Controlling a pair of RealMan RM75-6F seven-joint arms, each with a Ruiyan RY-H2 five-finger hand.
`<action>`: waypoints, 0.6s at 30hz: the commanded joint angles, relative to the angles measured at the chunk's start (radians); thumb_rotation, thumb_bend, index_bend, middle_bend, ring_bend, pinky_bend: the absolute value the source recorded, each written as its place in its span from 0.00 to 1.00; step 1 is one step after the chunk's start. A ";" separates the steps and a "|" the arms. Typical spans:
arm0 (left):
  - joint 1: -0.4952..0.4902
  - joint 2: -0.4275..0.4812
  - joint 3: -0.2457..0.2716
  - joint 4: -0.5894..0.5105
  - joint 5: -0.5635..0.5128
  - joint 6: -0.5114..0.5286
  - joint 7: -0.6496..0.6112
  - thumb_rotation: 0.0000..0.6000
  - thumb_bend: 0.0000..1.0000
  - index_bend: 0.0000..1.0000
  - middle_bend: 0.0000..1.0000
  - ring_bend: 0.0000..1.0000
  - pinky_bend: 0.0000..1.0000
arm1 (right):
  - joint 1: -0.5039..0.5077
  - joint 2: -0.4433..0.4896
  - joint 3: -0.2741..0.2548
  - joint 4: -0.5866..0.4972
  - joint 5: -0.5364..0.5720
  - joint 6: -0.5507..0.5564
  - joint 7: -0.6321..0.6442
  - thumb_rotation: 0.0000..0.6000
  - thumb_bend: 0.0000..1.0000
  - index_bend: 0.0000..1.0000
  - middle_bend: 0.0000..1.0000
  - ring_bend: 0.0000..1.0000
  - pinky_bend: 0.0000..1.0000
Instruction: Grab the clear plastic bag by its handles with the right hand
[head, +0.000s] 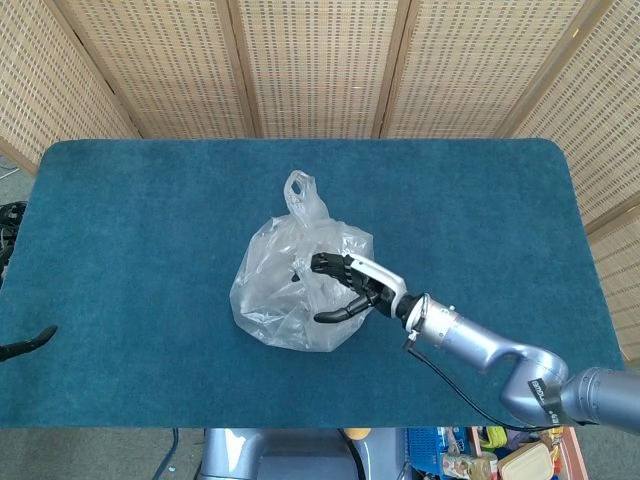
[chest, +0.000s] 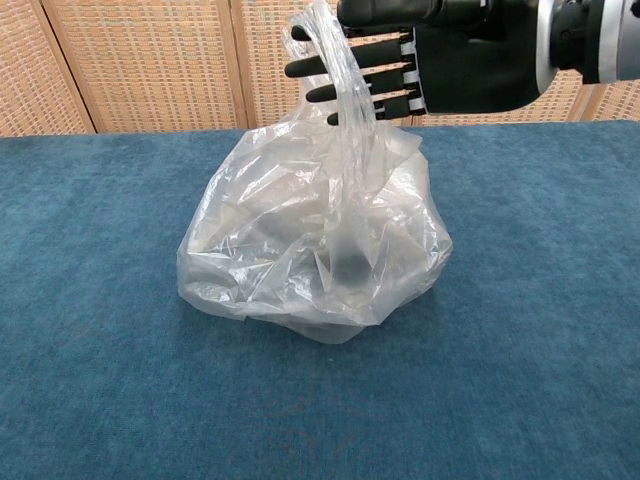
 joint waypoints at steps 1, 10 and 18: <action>0.000 0.000 -0.001 0.000 -0.001 0.000 -0.002 1.00 0.06 0.00 0.00 0.00 0.00 | -0.011 -0.008 0.029 -0.019 0.006 -0.030 0.131 1.00 0.00 0.30 0.33 0.17 0.14; -0.002 0.003 -0.003 0.002 -0.008 -0.004 -0.008 1.00 0.05 0.00 0.00 0.00 0.00 | 0.025 0.018 0.051 0.028 -0.111 -0.100 0.404 1.00 0.00 0.35 0.37 0.21 0.17; -0.004 0.005 -0.004 0.003 -0.011 -0.008 -0.015 1.00 0.06 0.00 0.00 0.00 0.00 | 0.083 0.057 0.021 0.029 -0.187 -0.170 0.471 1.00 0.00 0.38 0.39 0.20 0.13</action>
